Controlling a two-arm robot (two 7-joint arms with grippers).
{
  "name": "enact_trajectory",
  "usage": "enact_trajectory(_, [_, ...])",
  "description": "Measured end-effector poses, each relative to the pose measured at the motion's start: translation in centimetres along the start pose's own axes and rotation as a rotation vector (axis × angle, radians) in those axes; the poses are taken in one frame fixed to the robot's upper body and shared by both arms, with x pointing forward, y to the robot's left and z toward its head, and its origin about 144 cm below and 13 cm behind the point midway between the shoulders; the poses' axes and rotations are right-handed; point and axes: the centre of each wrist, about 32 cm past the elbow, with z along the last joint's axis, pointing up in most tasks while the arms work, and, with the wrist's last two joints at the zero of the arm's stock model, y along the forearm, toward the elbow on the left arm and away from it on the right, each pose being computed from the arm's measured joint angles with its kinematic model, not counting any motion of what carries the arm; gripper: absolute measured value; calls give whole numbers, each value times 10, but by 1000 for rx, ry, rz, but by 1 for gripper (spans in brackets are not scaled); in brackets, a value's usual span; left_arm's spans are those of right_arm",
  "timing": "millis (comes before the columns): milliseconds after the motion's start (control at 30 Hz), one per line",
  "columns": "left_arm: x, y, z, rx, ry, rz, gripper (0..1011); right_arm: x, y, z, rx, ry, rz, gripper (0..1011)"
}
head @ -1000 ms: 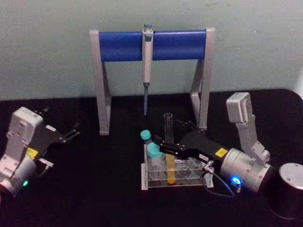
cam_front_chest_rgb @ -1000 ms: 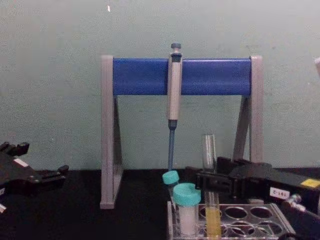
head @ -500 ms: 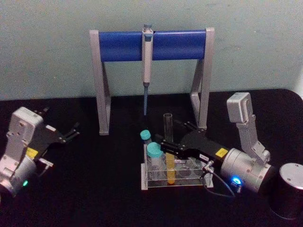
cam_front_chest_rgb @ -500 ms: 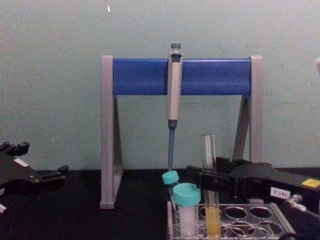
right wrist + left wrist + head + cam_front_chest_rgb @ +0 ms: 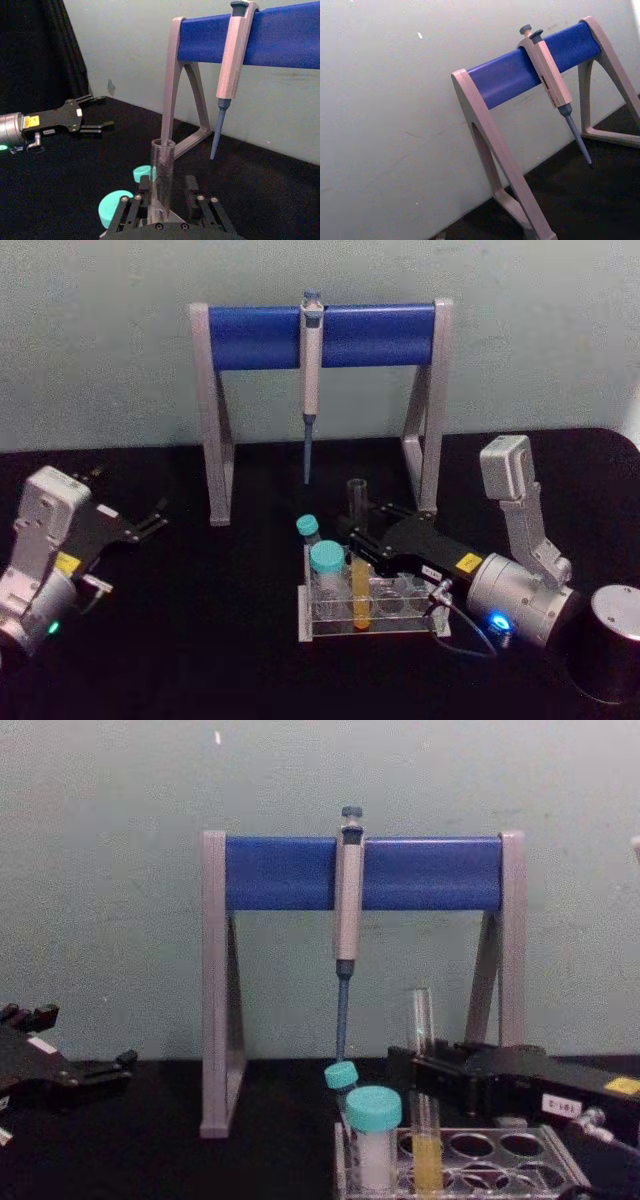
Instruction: Pick up the test tube from the test tube rack, shake it, then place it back into the test tube rack.
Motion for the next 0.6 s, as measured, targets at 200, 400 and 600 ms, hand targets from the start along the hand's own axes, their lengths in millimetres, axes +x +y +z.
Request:
enact_trajectory(200, [0, 0, 0, 0, 0, 0, 1001, 0, 0, 0, 0, 1, 0, 274])
enact_trajectory(400, [0, 0, 0, 0, 0, 0, 1001, 0, 0, 0, 1, 1, 0, 235])
enact_trajectory(600, [0, 0, 0, 0, 0, 0, 1001, 0, 0, 0, 1, 1, 0, 235])
